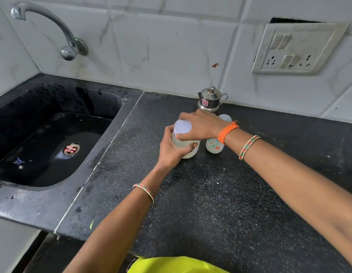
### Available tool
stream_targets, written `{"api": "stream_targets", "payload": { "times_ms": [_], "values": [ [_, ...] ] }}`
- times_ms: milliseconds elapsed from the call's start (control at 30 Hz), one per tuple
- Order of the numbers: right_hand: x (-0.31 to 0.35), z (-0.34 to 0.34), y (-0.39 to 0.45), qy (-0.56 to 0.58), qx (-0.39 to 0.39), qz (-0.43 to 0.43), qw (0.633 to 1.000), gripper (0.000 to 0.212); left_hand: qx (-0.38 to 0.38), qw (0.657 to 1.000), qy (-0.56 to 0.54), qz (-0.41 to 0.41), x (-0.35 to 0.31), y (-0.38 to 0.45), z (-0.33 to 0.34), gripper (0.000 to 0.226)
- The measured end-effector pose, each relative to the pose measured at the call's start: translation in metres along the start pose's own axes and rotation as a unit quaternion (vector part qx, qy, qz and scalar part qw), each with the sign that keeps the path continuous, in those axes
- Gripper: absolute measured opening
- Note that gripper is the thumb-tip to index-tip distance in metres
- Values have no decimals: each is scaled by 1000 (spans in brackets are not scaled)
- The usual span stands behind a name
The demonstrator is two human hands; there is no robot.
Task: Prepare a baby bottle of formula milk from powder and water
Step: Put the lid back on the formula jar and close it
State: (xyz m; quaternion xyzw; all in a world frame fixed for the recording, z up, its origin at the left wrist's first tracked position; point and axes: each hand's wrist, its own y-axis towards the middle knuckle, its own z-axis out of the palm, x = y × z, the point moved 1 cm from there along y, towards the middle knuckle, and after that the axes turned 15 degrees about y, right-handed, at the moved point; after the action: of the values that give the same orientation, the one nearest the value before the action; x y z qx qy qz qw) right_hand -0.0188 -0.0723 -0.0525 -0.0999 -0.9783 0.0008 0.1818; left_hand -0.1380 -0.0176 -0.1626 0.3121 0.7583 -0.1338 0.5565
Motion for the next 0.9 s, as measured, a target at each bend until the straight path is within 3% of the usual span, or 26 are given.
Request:
{"api": "stream_targets", "payload": {
  "times_ms": [267, 433, 600, 667, 800, 900],
  "values": [
    [13, -8, -1, 45, 76, 68, 994, 62, 25, 999, -9, -30, -10, 5, -15, 76],
    [10, -35, -7, 223, 26, 22, 974, 74, -24, 995, -51, -83, -40, 18, -37, 66],
    [6, -59, -17, 324, -38, 19, 945, 97, 20, 990, -131, -51, -94, 32, -57, 51],
    [4, -65, -22, 366, -41, 9, 930, 93, 59, 988, -138, -24, -112, 37, -56, 55],
    [-21, -93, -39, 498, -68, 7, 864, 72, 145, 980, -134, 14, -145, 52, -42, 60],
    [-49, -104, -50, 544, -103, 29, 832, 62, 204, 972, -108, 36, -161, 71, -26, 49]
  ]
}}
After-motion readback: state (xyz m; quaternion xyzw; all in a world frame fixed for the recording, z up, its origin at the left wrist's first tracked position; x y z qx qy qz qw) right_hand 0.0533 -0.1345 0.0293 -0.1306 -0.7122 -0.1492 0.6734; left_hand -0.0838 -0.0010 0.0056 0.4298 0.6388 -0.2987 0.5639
